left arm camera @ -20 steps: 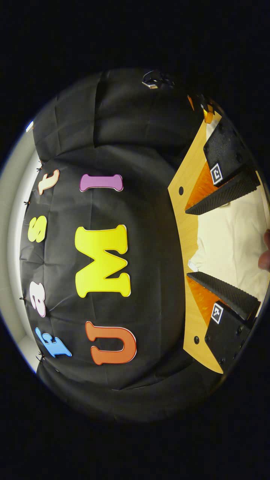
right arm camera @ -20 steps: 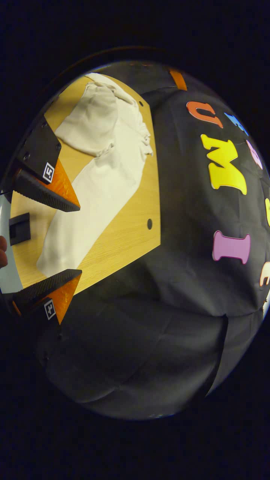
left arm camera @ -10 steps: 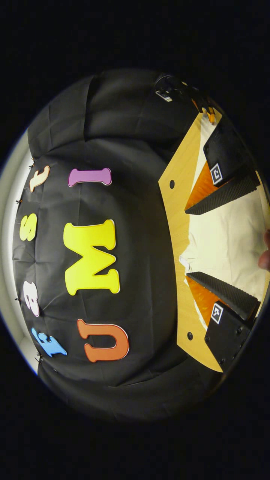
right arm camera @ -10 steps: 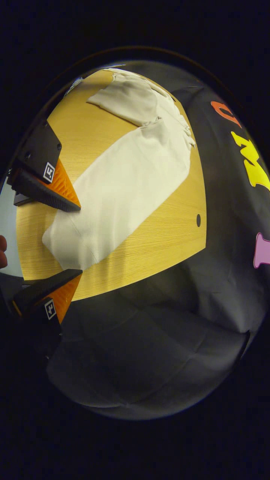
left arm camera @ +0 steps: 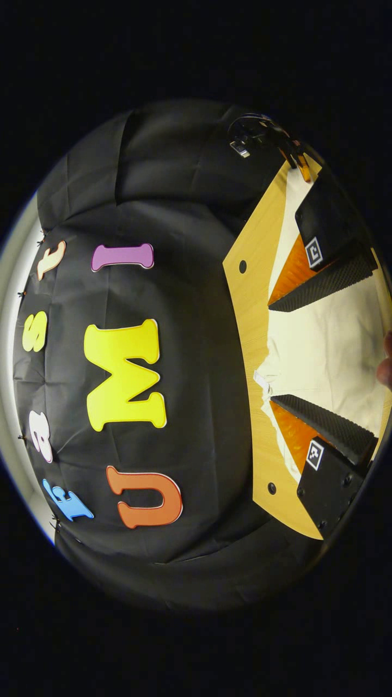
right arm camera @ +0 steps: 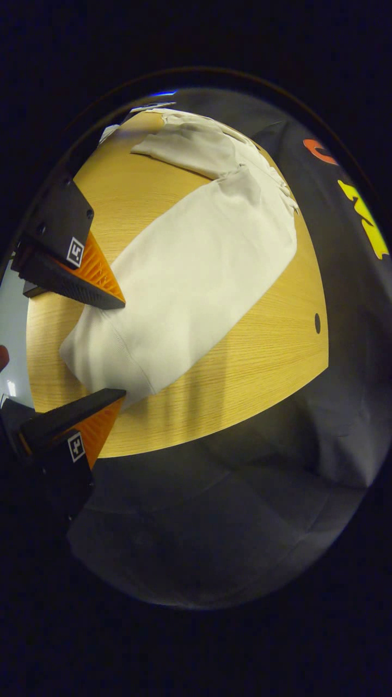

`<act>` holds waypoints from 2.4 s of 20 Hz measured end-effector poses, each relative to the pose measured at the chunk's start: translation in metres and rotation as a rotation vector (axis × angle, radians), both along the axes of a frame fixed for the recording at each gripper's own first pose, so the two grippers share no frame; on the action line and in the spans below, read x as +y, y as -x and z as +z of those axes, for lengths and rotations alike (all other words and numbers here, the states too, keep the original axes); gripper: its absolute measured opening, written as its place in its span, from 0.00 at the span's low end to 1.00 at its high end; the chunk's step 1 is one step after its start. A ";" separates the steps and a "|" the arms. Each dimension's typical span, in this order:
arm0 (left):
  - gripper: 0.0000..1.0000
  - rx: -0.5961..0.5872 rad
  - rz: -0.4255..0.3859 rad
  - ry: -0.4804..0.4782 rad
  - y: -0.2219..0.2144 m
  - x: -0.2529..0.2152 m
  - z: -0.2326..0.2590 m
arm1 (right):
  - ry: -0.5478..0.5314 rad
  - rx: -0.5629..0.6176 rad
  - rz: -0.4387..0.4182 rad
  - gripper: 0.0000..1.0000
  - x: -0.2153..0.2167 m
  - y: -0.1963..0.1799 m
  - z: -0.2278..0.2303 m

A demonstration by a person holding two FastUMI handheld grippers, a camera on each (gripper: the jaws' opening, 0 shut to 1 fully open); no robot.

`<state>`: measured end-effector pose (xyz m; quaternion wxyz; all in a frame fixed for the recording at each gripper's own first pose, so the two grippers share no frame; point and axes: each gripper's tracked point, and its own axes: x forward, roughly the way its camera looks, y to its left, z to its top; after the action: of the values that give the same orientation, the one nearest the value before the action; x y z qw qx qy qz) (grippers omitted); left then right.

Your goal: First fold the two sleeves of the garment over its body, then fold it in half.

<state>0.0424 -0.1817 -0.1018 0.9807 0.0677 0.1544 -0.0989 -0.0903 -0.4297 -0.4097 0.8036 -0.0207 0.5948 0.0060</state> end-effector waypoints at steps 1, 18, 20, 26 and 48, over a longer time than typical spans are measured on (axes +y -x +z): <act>0.98 0.002 0.005 -0.001 -0.001 0.002 -0.001 | -0.002 -0.015 0.028 0.90 0.001 -0.002 0.000; 0.98 -0.045 0.088 -0.028 0.008 0.054 0.011 | 0.146 -0.142 0.052 0.04 0.014 -0.052 0.070; 0.98 -0.047 0.108 -0.017 0.012 0.065 0.013 | 0.153 -0.188 0.064 0.04 0.025 -0.072 0.097; 0.99 -0.069 0.205 0.007 0.023 0.118 0.020 | 0.165 -0.371 0.160 0.04 0.089 -0.147 0.200; 0.99 -0.062 0.465 0.094 0.100 0.292 0.005 | 0.028 -0.513 0.807 0.04 0.548 -0.279 0.195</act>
<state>-0.0573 0.1100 -0.0970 0.9834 -0.0124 0.1311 0.1248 0.1883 0.1182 -0.2147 0.8575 -0.2617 0.3218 0.3044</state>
